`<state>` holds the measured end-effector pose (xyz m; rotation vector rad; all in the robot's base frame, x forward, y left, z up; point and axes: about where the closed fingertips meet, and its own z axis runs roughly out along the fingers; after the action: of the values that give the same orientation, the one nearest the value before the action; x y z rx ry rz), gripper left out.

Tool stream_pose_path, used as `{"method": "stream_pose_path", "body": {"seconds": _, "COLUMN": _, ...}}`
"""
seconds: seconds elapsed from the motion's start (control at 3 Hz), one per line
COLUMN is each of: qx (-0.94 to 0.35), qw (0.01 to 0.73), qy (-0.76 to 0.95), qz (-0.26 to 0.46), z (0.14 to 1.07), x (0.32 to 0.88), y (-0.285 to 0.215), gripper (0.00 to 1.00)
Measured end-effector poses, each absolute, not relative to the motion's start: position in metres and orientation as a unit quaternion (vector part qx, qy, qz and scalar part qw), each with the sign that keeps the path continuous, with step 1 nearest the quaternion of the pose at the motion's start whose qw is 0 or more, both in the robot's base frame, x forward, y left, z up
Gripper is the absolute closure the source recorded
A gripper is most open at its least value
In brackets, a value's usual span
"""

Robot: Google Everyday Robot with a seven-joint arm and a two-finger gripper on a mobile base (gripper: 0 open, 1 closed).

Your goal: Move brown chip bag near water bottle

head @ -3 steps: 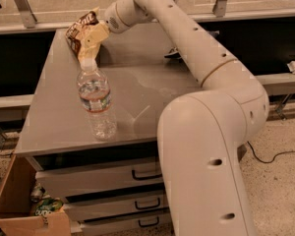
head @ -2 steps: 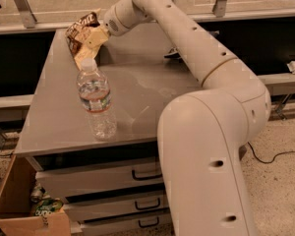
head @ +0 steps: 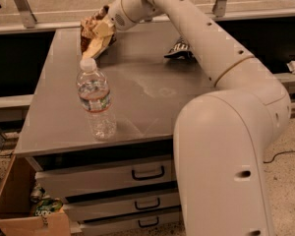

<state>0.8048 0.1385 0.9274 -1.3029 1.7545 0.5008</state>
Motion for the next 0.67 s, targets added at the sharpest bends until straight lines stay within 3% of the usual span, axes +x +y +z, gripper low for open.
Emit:
{"method": "stream_pose_path", "body": {"seconds": 0.33, "qx": -0.562, "qw": 0.465, "qy": 0.651, "qz": 0.212, "z": 0.958, "x": 0.783, "y": 0.125, "gripper": 1.00}}
{"method": "stream_pose_path", "body": {"seconds": 0.67, "qx": -0.597, "qw": 0.476, "qy": 0.602, "qz": 0.232, "z": 0.974, "x": 0.759, "y": 0.106, "gripper": 1.00}}
